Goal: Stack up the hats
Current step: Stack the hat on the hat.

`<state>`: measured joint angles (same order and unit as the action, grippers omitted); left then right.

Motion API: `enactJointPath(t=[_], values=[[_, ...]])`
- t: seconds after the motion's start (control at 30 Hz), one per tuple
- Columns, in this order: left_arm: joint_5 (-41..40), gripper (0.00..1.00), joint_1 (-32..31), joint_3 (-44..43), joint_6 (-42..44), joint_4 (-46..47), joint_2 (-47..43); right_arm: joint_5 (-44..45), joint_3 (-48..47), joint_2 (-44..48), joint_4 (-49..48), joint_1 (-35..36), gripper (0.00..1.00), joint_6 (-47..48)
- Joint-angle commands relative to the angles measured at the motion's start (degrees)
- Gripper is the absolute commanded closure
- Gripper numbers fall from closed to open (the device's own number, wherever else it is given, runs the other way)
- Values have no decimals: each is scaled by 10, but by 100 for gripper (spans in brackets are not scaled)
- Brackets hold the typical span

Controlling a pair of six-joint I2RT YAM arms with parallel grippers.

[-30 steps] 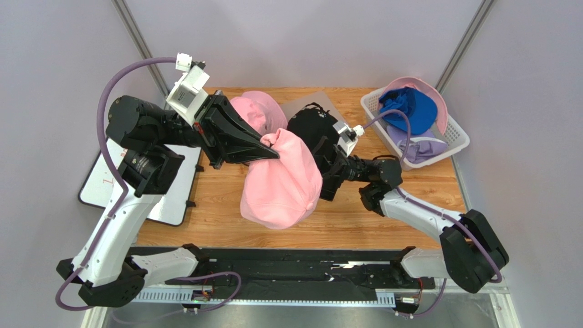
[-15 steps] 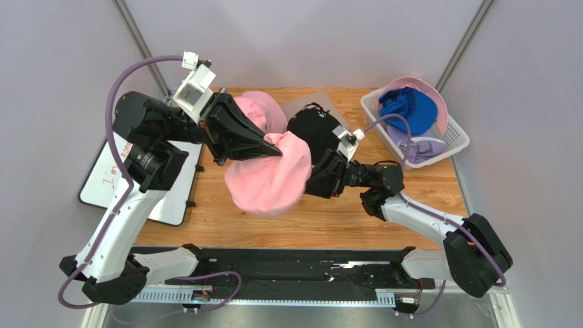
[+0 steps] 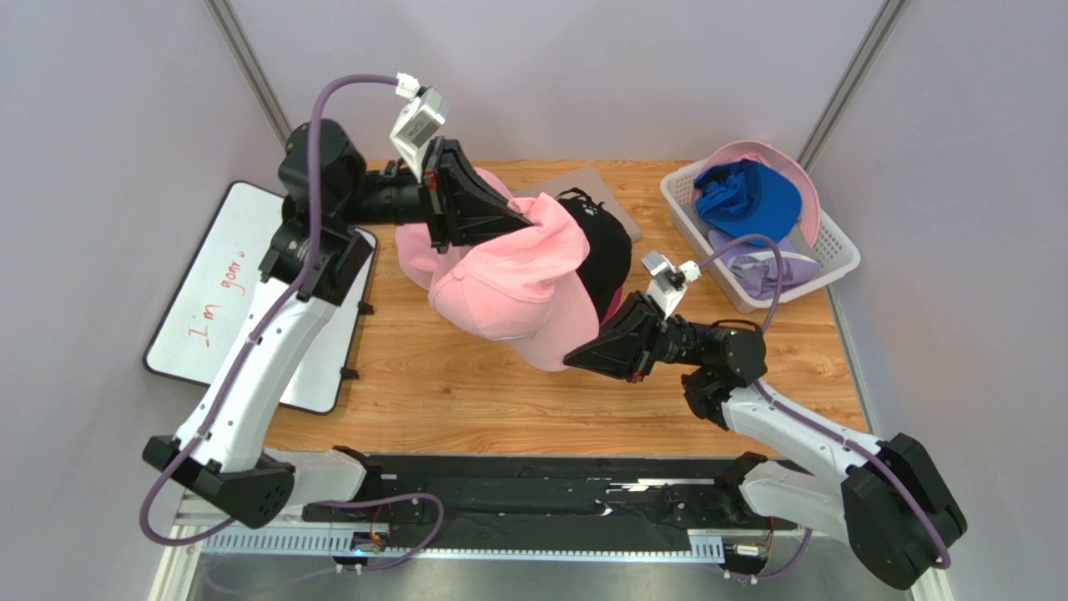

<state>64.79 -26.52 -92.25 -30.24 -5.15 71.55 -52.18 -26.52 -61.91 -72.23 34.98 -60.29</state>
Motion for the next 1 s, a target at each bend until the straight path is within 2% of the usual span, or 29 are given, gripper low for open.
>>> enactJointPath(t=[0.0,0.13,0.27,0.37,0.63,0.8,0.87,0.9,0.93,0.97], values=[[-69,100,7,-95,153,-183,53,61,11,57,33,-7,100,65],[-131,100,10,-151,195,-258,119,98,24,104,162,-14,100,120],[-188,100,10,-222,249,-321,179,137,23,125,219,-29,100,147],[-201,100,11,-272,267,-352,229,145,2,103,270,-42,100,164],[-242,100,11,-419,301,-432,367,135,-5,-14,180,-91,100,121],[-265,100,11,-472,302,-449,435,140,-5,-50,131,-108,100,102],[-273,89,11,-485,302,-445,452,146,0,-61,106,-119,100,84],[-279,79,11,-488,302,-443,457,148,9,-66,95,-123,100,79],[-282,48,11,-489,302,-441,459,152,13,-69,85,-128,100,75],[-288,33,11,-489,302,-435,460,158,17,-75,74,-131,100,68]])
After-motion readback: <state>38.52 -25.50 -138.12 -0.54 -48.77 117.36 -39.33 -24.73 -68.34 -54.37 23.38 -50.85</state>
